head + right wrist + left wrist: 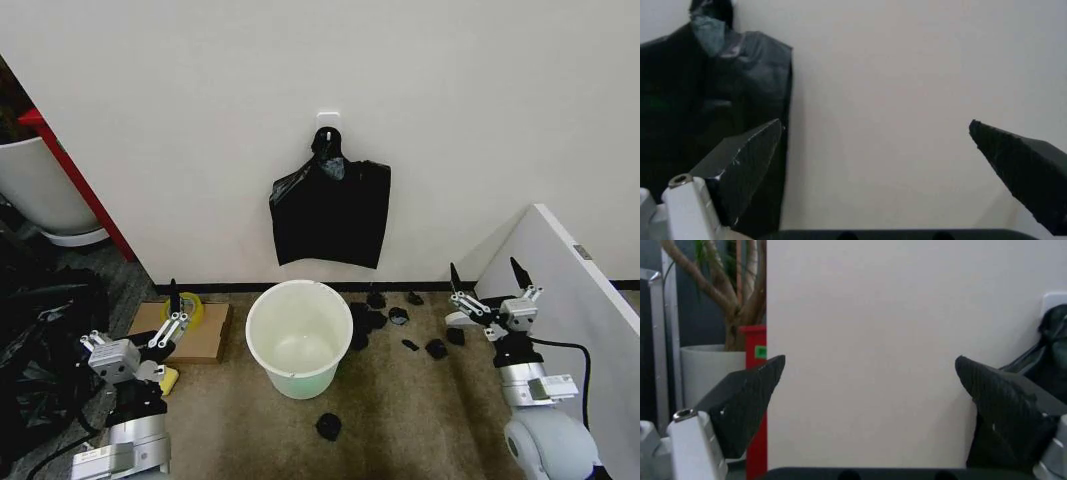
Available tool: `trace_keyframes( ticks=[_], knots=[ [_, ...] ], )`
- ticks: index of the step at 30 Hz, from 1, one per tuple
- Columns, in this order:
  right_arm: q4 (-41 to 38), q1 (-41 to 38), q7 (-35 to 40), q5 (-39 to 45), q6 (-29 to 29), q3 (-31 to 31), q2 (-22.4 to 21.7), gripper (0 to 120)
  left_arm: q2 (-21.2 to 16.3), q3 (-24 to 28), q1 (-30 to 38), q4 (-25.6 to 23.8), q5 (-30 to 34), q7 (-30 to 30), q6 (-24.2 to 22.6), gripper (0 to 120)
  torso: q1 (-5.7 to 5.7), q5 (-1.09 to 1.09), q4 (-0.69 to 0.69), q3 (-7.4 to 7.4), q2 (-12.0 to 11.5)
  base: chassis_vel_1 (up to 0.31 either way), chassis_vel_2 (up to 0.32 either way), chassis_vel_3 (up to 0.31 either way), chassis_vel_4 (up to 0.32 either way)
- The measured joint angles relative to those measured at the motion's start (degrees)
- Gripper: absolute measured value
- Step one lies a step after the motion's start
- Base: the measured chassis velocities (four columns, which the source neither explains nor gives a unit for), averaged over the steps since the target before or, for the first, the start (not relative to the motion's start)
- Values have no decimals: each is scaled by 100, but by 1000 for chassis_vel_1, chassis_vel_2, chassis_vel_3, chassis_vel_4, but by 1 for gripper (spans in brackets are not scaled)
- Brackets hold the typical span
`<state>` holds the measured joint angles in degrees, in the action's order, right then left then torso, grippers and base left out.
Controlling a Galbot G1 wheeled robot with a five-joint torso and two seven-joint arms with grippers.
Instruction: Place the garbage bag over the trash bin.
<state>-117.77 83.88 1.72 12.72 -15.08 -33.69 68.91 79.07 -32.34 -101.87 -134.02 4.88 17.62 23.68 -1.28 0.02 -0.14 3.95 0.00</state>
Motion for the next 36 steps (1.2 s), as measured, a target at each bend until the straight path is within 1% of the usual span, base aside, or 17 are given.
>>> trace_keyframes(
  ticks=[2,3,6,8,9,11,14,15,16,18,21,26,28,29,30,32,36],
  knots=[
    [19,-108,-7,246,98,130,-23,100,6,-4,0,-15,73,-85,46,100,0,0,0,0,0,0,0,0,0],
    [14,-188,1,532,208,246,-38,100,15,-9,-2,-39,179,-213,94,100,0,-2,0,0,0,0,0,0,0],
    [-98,-549,115,1915,686,800,-41,100,33,-60,-21,-66,912,-1161,405,100,0,-2,0,0,0,0,0,0,0],
    [-113,-873,190,2744,946,1186,23,100,37,-83,-45,-28,1054,-1319,467,100,0,-1,0,0,0,0,0,0,0],
    [-113,-873,190,2744,946,1186,23,100,37,-83,-45,-28,1054,-1319,467,100,0,-1,0,0,0,0,0,0,0],
    [-77,-1227,269,3543,1175,1492,125,100,44,-86,-90,-10,979,-1185,452,100,0,-3,1,0,0,0,0,0,0],
    [74,-1779,396,4528,1464,1787,332,100,99,-34,-123,-12,559,-385,145,100,0,-2,1,0,0,0,0,0,0],
    [74,-1779,396,4528,1464,1787,332,100,99,-34,-123,-12,559,-385,145,100,0,-2,1,0,0,0,0,0,0],
    [178,-1987,433,4796,1523,1868,413,100,124,-22,-128,-18,485,-189,55,100,0,-2,1,0,0,0,0,0,0],
    [300,-2225,470,5121,1587,1956,520,100,173,-26,-137,-20,417,-57,-6,100,0,-2,1,1,0,0,0,0,0],
    [441,-2541,492,5563,1706,2044,707,100,274,-61,-139,-20,342,-36,20,100,0,-2,0,0,0,0,0,0,0],
    [630,-2877,495,5787,1780,2202,965,100,385,-74,-111,-40,319,-82,95,100,0,-2,1,0,0,0,0,0,0],
    [716,-3007,493,5809,1790,2275,1071,100,435,-87,-51,-5,396,-336,287,100,0,-2,0,0,0,0,0,0,0],
    [761,-3077,489,5811,1792,2309,1119,100,469,-99,-25,27,485,-607,414,100,0,-2,0,0,0,0,0,0,0],
    [761,-3077,489,5811,1792,2309,1119,100,469,-99,-25,27,485,-607,414,100,0,-2,0,0,0,0,0,0,0],
    [893,-3247,472,5809,1793,2380,1218,100,530,-117,15,83,618,-1100,661,100,0,-2,-1,0,0,0,0,0,0],
    [1285,-3607,429,5764,1772,2425,1396,100,578,-115,51,100,851,-1319,788,100,0,-3,0,0,0,0,0,0,0]
  ],
)
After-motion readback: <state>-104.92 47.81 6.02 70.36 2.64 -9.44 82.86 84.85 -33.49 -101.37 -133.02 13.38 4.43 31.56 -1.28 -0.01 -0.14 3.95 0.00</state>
